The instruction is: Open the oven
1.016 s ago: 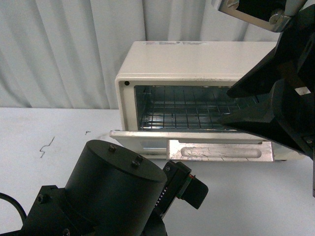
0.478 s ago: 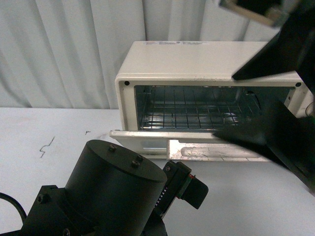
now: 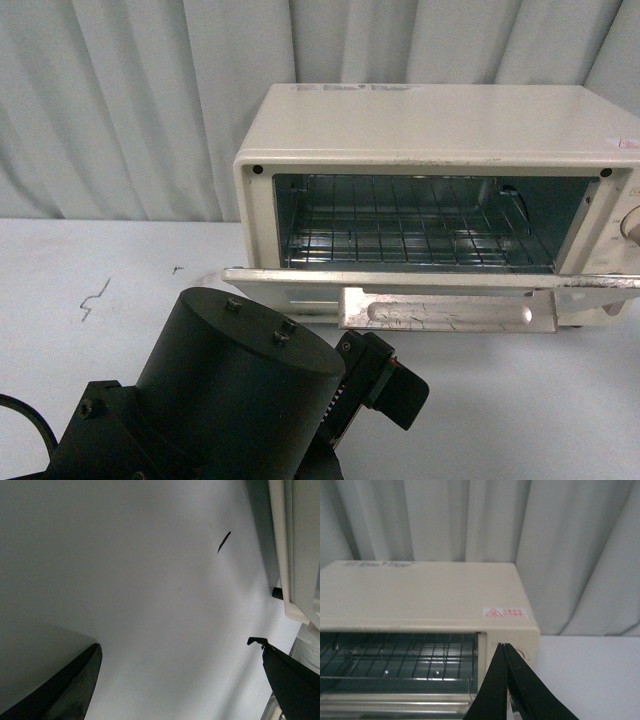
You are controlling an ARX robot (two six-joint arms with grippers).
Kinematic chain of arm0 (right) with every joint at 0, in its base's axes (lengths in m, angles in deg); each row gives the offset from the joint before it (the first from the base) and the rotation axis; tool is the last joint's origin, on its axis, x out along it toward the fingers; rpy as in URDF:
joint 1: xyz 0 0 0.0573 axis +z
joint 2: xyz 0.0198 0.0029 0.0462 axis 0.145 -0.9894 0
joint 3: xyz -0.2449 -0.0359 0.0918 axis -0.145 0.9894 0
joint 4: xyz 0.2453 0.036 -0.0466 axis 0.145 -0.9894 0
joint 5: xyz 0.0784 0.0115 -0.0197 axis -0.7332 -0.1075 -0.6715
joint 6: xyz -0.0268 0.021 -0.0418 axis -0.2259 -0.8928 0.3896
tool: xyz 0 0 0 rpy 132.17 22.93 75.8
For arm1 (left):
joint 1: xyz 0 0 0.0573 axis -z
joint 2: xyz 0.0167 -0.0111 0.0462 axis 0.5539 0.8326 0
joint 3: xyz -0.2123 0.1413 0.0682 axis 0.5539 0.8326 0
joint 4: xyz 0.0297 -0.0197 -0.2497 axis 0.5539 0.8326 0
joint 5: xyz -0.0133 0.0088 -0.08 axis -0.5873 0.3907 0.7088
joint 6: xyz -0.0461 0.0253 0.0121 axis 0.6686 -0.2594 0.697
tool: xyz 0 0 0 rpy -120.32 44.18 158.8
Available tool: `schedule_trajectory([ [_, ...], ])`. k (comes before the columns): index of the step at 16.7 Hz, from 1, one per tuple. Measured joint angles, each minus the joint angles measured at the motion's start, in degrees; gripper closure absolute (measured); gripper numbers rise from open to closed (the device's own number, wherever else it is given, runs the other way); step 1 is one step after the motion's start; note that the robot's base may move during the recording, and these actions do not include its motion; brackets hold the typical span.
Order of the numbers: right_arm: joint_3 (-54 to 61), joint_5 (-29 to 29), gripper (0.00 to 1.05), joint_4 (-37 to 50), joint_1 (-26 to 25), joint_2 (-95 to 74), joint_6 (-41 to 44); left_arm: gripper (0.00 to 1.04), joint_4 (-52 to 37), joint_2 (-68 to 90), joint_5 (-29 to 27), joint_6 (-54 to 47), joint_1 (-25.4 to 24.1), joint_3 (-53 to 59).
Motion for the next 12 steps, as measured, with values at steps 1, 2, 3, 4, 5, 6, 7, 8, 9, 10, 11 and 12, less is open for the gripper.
schedule_trajectory([
  [1,2.1,-1.2,1.03,-0.8,-1.4,1.9,-0.4,0.07,0.0,0.0,0.0,0.0,0.0,0.0],
  [2,3.4,-2.0,1.03,-1.4,-2.5,3.9,-0.7,0.07,0.0,0.0,-0.1,0.0,0.0,0.0],
  [3,4.5,-2.9,1.03,-1.8,-3.6,6.4,-0.9,0.07,0.0,0.0,-0.1,0.0,0.0,0.0],
  [4,5.6,-4.0,1.03,-2.7,-4.5,8.9,-1.0,0.07,0.0,0.0,-0.1,0.0,0.0,0.0],
  [5,6.7,-5.0,1.03,-4.0,-5.4,11.0,-1.0,0.07,0.0,0.0,-0.1,0.0,0.0,0.0],
  [6,8.0,-5.9,1.03,-5.5,-6.2,13.2,-1.0,0.07,0.0,0.0,-0.1,0.0,0.0,0.0],
  [7,8.9,-6.6,1.03,-6.8,-7.0,15.4,-1.0,0.07,0.0,0.0,-0.1,0.0,0.0,0.0],
  [8,9.5,-7.2,1.03,-8.1,-7.7,17.7,-1.0,0.07,0.0,0.0,-0.1,0.0,0.0,0.0],
  [9,10.1,-9.3,1.03,-9.7,-9.2,19.9,-1.1,0.07,0.0,0.0,-0.1,0.0,0.0,0.0],
  [10,10.8,-12.5,1.03,-11.3,-12.4,22.1,-1.0,0.07,0.0,0.0,-0.1,0.0,0.0,0.0],
  [11,12.4,-12.3,1.03,-8.5,-13.6,22.8,-1.1,0.07,0.0,0.0,-0.1,0.0,0.0,0.0],
  [12,13.3,-12.9,1.03,-10.3,-13.5,24.1,-1.2,0.07,0.0,0.0,-0.1,0.0,0.0,0.0],
])
